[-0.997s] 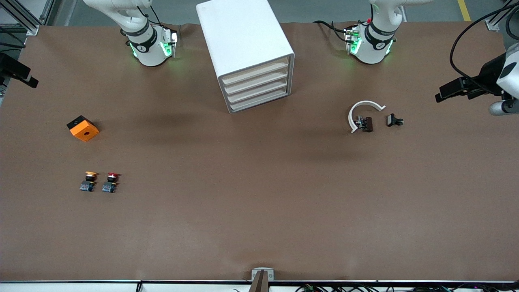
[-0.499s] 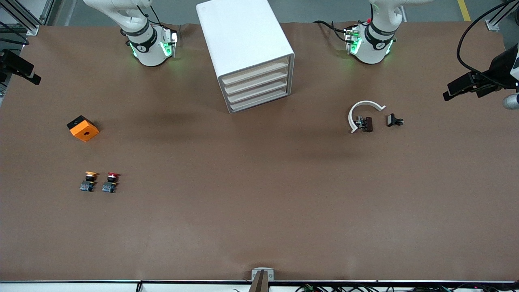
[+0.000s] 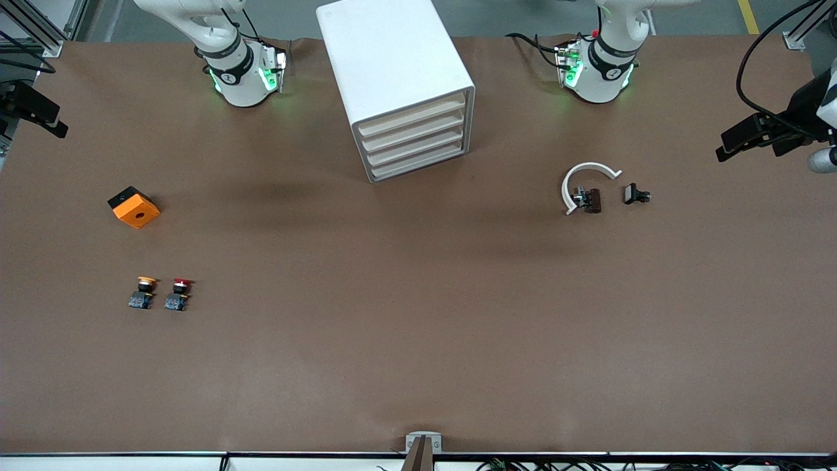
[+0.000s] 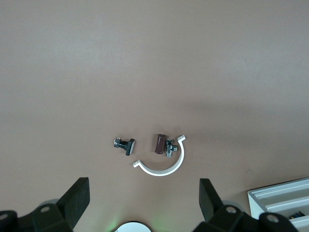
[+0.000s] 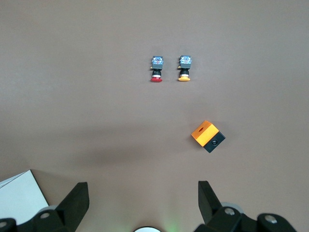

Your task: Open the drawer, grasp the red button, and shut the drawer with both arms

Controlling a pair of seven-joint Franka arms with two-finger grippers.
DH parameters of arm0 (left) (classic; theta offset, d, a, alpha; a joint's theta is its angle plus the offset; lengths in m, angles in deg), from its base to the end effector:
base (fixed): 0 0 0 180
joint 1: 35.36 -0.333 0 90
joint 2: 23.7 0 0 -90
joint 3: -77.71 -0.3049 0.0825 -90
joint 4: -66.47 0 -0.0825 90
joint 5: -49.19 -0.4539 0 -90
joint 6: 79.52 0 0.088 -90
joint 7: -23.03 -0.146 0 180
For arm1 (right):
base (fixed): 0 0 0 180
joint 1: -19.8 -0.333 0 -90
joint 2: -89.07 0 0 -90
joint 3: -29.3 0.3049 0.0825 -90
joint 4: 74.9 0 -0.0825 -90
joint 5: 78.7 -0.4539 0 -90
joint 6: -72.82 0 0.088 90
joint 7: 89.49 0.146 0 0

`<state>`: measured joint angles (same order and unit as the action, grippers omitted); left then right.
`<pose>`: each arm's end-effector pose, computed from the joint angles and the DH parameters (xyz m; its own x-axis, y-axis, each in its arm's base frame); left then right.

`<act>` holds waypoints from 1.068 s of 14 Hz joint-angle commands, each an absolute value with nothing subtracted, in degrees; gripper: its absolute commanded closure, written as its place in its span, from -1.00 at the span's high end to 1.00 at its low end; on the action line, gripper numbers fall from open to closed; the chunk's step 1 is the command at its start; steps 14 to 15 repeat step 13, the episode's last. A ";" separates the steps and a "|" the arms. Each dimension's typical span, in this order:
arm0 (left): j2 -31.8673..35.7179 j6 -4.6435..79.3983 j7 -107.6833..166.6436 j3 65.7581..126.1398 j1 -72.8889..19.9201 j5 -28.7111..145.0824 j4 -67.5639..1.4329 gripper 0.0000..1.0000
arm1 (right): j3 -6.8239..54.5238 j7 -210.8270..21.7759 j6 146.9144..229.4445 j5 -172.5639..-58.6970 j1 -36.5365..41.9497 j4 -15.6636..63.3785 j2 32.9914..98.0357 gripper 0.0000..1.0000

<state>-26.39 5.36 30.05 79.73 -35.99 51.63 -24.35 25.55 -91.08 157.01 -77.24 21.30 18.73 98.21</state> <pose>0.5983 -0.0214 0.5881 0.9937 0.0944 -0.0612 0.0966 -0.9948 0.0337 0.5613 -0.0581 0.6262 0.9978 -0.0655 -0.0060 -0.0654 -0.9977 0.0148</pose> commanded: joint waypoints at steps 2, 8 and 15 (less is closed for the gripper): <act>-25.98 4.33 30.06 80.08 -35.80 50.69 -22.91 1.00 | 26.31 -91.43 157.37 -76.50 22.18 18.97 99.17 1.00; -25.63 2.75 29.88 80.00 -35.62 50.95 -21.34 1.00 | 26.40 -90.81 157.02 -77.55 23.32 19.32 99.35 1.00; -25.19 2.66 29.88 80.00 -35.80 50.86 -21.16 1.00 | 26.40 -90.81 157.28 -77.73 22.88 19.32 99.44 1.00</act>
